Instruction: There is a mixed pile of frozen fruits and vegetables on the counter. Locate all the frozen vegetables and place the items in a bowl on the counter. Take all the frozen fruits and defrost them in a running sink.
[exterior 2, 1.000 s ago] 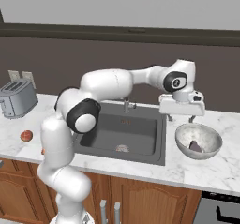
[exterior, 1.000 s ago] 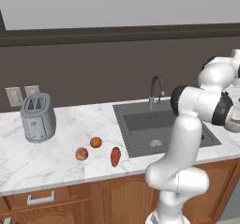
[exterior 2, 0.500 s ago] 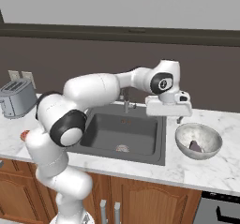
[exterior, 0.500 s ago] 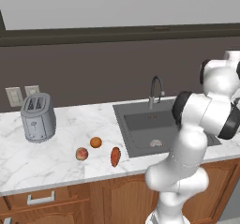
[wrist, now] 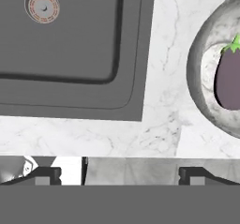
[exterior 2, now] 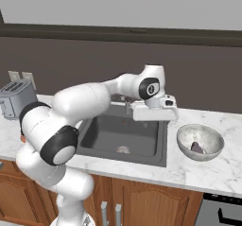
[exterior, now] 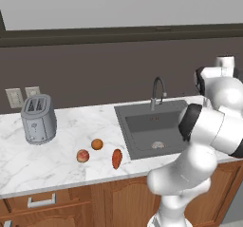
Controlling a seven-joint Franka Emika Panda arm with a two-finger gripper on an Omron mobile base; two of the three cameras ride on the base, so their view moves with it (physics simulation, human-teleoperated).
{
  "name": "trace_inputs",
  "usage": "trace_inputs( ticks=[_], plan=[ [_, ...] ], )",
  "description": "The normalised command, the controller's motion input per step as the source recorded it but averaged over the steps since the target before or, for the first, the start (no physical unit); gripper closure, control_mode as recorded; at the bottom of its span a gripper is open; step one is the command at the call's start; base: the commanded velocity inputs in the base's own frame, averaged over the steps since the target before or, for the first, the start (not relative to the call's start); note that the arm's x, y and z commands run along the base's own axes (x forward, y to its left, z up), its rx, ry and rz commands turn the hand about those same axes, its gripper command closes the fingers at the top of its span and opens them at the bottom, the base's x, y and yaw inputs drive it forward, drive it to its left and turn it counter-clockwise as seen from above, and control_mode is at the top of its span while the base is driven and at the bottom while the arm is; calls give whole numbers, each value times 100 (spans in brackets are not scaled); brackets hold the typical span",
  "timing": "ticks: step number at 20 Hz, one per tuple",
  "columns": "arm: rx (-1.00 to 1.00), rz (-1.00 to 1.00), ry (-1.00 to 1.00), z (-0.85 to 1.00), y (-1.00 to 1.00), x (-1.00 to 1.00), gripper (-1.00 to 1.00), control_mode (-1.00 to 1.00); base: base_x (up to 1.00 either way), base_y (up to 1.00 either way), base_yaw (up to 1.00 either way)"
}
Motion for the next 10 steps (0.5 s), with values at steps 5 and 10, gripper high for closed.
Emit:
trace_inputs(
  ticks=[5, 10],
  plan=[
    [-3, 0, 0, -11, 62, 0, -100, -100, 0, 0, 0],
    [-4, 1, 0, -20, 62, -1, -100, -100, 0, 0, 0]
  ],
)
